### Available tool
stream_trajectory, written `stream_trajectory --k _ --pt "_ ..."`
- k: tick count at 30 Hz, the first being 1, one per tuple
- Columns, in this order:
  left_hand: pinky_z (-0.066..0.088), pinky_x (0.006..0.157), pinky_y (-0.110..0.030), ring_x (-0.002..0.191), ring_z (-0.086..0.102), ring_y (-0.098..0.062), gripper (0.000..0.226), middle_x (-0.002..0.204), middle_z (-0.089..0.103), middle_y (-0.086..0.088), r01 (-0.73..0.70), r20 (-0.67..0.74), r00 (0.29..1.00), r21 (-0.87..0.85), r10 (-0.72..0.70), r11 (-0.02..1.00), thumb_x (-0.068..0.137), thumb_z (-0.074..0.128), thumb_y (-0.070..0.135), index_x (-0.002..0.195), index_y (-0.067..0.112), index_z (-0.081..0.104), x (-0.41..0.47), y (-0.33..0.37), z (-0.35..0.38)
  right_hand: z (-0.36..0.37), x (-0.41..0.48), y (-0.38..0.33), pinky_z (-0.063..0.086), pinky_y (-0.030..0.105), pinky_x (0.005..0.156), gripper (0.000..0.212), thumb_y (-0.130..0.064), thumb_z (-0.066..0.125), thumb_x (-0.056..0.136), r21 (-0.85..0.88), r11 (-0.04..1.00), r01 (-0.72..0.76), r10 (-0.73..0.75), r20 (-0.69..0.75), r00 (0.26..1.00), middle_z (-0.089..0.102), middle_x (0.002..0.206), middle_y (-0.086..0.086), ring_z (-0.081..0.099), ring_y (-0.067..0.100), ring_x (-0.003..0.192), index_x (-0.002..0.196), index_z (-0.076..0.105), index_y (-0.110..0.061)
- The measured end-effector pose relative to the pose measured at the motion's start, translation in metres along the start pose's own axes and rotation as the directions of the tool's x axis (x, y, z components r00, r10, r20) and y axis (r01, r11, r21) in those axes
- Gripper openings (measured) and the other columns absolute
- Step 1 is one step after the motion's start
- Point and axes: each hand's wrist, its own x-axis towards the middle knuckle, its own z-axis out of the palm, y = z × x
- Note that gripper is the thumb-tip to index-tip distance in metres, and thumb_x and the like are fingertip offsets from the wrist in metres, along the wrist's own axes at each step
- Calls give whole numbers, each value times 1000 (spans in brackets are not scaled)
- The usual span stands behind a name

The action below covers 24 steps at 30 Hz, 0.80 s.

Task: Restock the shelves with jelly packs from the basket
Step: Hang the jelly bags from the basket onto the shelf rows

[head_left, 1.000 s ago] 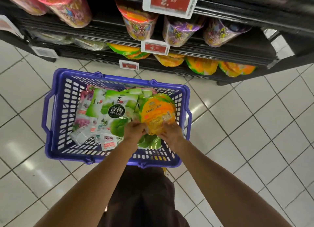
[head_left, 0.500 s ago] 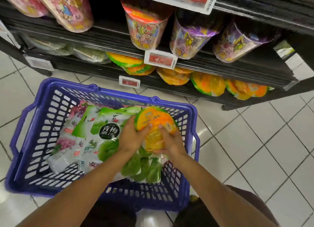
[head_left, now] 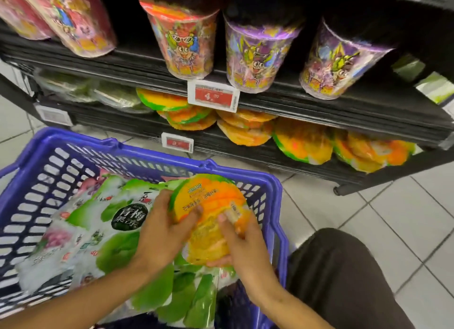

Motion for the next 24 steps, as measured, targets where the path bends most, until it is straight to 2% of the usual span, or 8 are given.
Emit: stream_trajectory --k 3,7,11,14,16,18,20,24 --pt "58 78 -49 89 71 -17 40 101 72 2 -8 -27 1000 -58 7 998 76 76 46 106 30 56 -8 11 2 -1 -7 -7 61 38 53 40 -33 61 94 -8 999 42 -42 -8 999 68 113 -8 75 18 83 131 45 -36" --pt "53 61 -25 65 63 -1 23 81 69 14 -97 -135 987 -38 91 995 82 69 44 96 33 56 -14 19 10 -8 -5 -13 59 37 49 25 -39 61 94 -97 984 146 -147 3 989 70 103 -19 74 21 66 115 50 -47" --pt "58 72 -45 81 69 -16 24 93 70 2 -92 -159 984 -37 85 995 85 69 34 102 23 57 -12 32 18 -14 -5 -21 60 48 55 21 -47 59 93 -161 971 179 -183 -13 983 69 100 -19 72 25 57 110 48 -49" --pt "57 78 -52 88 69 -22 29 99 70 -4 -78 -135 988 -30 73 997 85 71 32 107 18 58 -9 38 23 -22 -4 -25 58 39 47 29 -43 62 93 -126 974 188 -195 -46 980 71 100 -8 72 27 57 119 50 -35" --pt "58 78 -50 88 70 -19 33 101 70 -3 -91 -111 990 -23 88 996 83 71 37 108 20 59 -8 44 26 -28 -3 -26 57 34 46 32 -46 62 92 -134 968 212 -221 -55 974 72 102 -8 73 26 57 120 49 -38" --pt "58 79 -47 90 70 -17 32 102 70 -1 -128 -80 989 -23 126 992 84 70 39 109 23 59 -3 54 30 -35 -1 -32 60 41 52 35 -49 63 90 -123 963 240 -249 -57 967 71 103 -14 74 24 62 122 49 -43" --pt "58 80 -42 92 69 -14 31 104 70 2 -180 -58 982 -10 179 984 85 70 36 112 23 60 6 68 37 -46 3 -41 61 45 55 26 -46 64 90 -85 952 294 -300 -81 950 71 102 -16 75 23 69 114 54 -45" --pt "59 78 -31 91 70 -8 17 99 73 9 -214 32 976 -64 217 975 89 68 27 103 33 62 28 98 65 -71 15 -65 60 38 55 30 -42 64 92 -34 926 377 -376 -177 909 73 107 -5 75 23 77 120 58 -33"
